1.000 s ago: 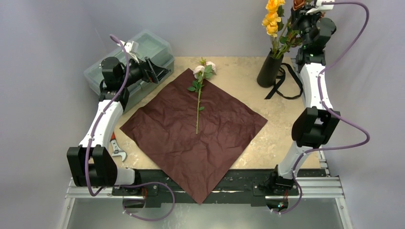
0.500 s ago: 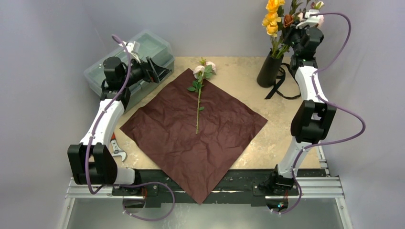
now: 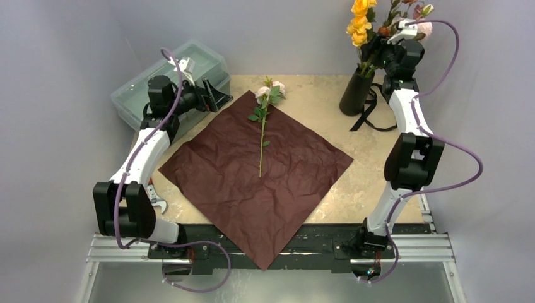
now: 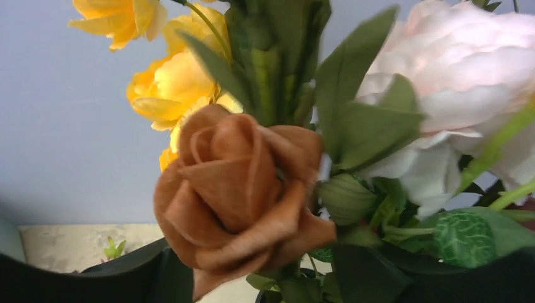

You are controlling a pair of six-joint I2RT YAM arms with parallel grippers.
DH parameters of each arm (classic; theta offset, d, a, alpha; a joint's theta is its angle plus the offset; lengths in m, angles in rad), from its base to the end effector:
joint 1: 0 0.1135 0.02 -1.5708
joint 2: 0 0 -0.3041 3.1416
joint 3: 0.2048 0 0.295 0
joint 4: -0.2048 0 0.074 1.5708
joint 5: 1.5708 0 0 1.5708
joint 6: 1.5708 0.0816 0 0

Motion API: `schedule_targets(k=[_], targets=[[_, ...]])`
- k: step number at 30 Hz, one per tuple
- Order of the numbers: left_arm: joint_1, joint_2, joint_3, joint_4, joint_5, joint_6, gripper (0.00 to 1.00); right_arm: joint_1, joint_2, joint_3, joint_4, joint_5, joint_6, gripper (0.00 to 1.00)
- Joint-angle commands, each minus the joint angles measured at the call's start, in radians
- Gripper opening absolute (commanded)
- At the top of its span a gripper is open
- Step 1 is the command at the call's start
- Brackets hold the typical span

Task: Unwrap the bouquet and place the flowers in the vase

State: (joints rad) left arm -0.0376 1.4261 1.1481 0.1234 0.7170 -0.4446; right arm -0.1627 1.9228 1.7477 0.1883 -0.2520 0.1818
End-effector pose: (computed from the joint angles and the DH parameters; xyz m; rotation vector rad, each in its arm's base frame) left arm 0.4020 -0.0688 0.3720 0.1906 1.7748 -0.9659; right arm 0.5685 -0.0727 0.4097 0.0696 1.5603 0.2112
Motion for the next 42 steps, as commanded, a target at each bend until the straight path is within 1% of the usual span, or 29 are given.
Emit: schedule_targets(k=[1,5,6,11,16,20,23,25,30,34,36,42], targets=[[-0.037,0.024,0.053,-0.077,-0.061,0.065,0.92,-0.001,-0.108,-0.025,-0.042,0.015,-0.002,0.79],[-0.101,0.061,0.096,-0.185,-0.176,0.122,0.86,-0.002,-0.146,-0.044,-0.079,0.035,-0.015,0.96],[-0.119,0.071,0.102,-0.194,-0.204,0.131,0.85,-0.003,-0.151,-0.043,-0.092,0.045,-0.017,0.98],[-0.196,0.131,0.127,-0.227,-0.37,0.155,0.78,-0.006,-0.192,-0.049,-0.139,0.07,-0.019,0.98],[-0.267,0.211,0.159,-0.248,-0.508,0.16,0.75,-0.007,-0.238,-0.054,-0.215,0.134,-0.024,0.98],[-0.351,0.309,0.237,-0.314,-0.668,0.145,0.61,-0.008,-0.298,-0.098,-0.275,0.182,-0.037,0.98],[-0.411,0.373,0.282,-0.332,-0.775,0.144,0.52,-0.01,-0.357,-0.19,-0.258,0.23,-0.053,0.98],[-0.447,0.409,0.31,-0.333,-0.838,0.151,0.49,-0.011,-0.391,-0.241,-0.257,0.243,-0.062,0.98],[-0.492,0.506,0.37,-0.341,-0.909,0.131,0.48,-0.011,-0.464,-0.335,-0.277,0.212,-0.077,0.98],[-0.52,0.593,0.426,-0.368,-0.976,0.11,0.49,-0.012,-0.521,-0.391,-0.283,0.128,-0.074,0.98],[-0.527,0.627,0.453,-0.381,-0.989,0.1,0.49,-0.011,-0.544,-0.407,-0.284,0.086,-0.065,0.98],[-0.537,0.714,0.508,-0.405,-1.056,0.089,0.49,-0.011,-0.568,-0.423,-0.328,0.03,-0.056,0.98]])
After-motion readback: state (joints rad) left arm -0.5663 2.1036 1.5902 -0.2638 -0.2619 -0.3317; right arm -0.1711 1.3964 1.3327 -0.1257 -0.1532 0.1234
